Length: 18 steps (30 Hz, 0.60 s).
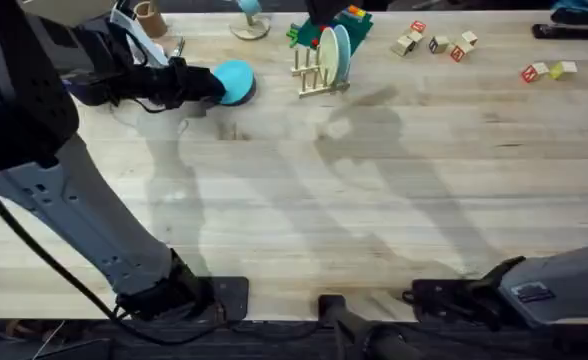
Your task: Pick up the plates from the table one by one and place each into a slot on the dish rack.
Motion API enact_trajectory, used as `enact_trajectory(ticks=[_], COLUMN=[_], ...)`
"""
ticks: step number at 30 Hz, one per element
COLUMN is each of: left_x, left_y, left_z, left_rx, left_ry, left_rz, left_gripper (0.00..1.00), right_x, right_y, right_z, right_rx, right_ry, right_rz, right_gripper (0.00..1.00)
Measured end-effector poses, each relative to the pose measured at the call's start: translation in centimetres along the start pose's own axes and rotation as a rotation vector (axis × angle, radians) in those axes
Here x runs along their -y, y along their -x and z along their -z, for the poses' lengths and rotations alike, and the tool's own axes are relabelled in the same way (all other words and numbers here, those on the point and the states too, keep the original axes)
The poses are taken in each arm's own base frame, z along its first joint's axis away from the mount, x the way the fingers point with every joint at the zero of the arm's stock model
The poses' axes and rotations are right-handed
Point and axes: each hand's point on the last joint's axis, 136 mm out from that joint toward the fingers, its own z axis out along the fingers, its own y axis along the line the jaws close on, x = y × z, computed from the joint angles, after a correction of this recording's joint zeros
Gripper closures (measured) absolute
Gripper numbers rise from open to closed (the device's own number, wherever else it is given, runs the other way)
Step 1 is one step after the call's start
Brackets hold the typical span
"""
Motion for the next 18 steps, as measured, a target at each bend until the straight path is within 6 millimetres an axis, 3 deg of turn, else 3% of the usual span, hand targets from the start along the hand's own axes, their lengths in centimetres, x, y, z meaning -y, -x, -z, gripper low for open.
enact_trajectory(ticks=[18], left_x=[-0.05], left_y=[-0.01], left_z=[0.03], left_rx=[-0.004], left_ry=[0.007], left_rz=[0.004], left_gripper=[0.963], right_x=[-0.49], right_y=[0.10], right_z=[-0.49], right_rx=[-0.006], right_ry=[0.026], right_rz=[0.000], right_gripper=[0.006])
